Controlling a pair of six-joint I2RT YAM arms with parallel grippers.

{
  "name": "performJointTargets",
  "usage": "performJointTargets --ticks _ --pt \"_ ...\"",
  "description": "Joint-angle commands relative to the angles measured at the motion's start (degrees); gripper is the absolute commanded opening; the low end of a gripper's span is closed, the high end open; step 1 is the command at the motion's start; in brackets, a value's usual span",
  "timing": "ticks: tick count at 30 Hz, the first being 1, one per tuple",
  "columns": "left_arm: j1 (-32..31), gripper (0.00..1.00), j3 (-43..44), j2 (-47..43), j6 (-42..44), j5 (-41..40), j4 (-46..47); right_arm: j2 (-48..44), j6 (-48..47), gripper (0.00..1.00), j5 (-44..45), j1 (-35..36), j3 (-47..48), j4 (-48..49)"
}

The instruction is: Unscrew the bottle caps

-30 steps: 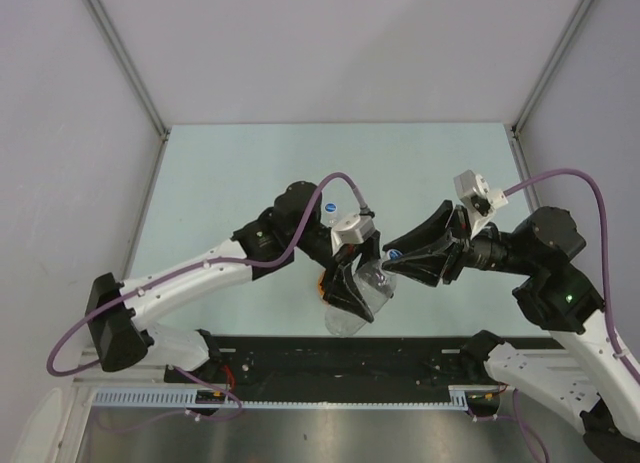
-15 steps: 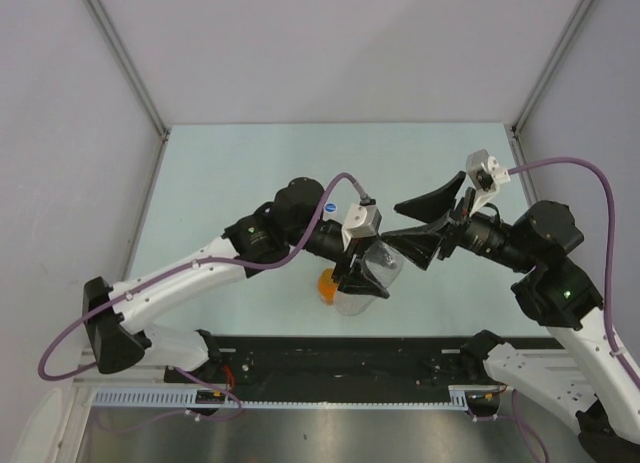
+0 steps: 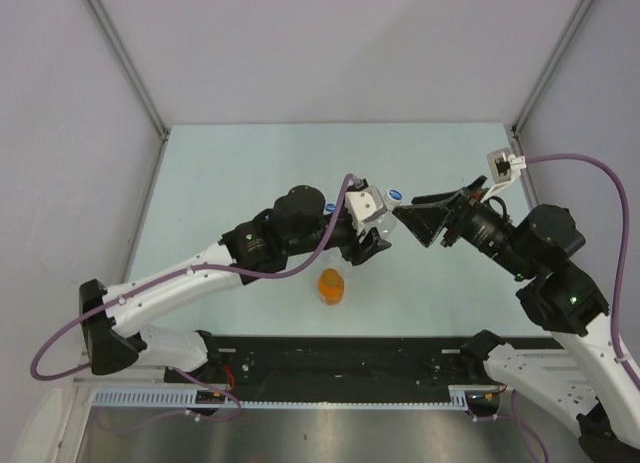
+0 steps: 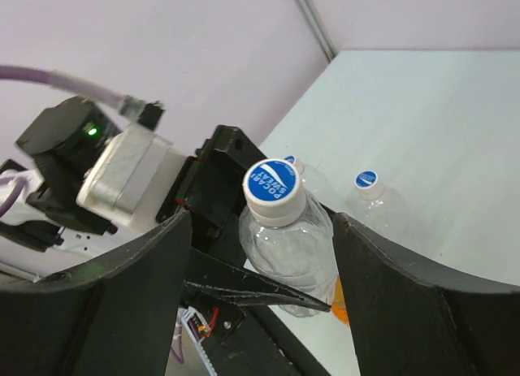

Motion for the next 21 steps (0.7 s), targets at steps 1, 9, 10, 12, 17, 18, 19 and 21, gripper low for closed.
performJointTargets --ticks 1,9,10,12,17,18,19,21 --pt "-1.89 0.0 0.48 -0.89 2.48 -10.17 1.18 1.59 3.14 0.72 4.84 -0.17 1.02 -1.66" --pt "-4.18 0.0 0.92 0.07 4.15 -15.0 0.65 3.43 3.93 0.68 8.89 -0.08 1.02 -0.7" --pt "-4.35 0.0 1.01 0.07 4.24 -15.01 0.65 3.7 3.84 0.68 8.63 0.0 1.02 -0.09" --pt "-4.44 0.0 1.01 0.16 4.41 -15.18 0.48 4.31 4.01 0.67 8.1 -0.09 1.02 0.27" --pt "-4.79 0.0 1.01 0.16 4.68 -15.62 0.3 5.45 4.28 0.64 7.66 0.96 1.02 1.76" --pt "-4.71 0.0 1.01 0.42 4.59 -15.71 0.22 5.8 4.19 0.64 7.66 1.4 1.02 2.11" --pt "-4.79 0.0 1.09 0.42 4.59 -15.71 0.3 5.89 4.36 0.64 7.83 1.76 1.02 2.55" --pt "-4.88 0.0 1.44 0.69 4.77 -15.8 0.13 6.25 4.28 0.64 8.36 3.16 1.02 2.99"
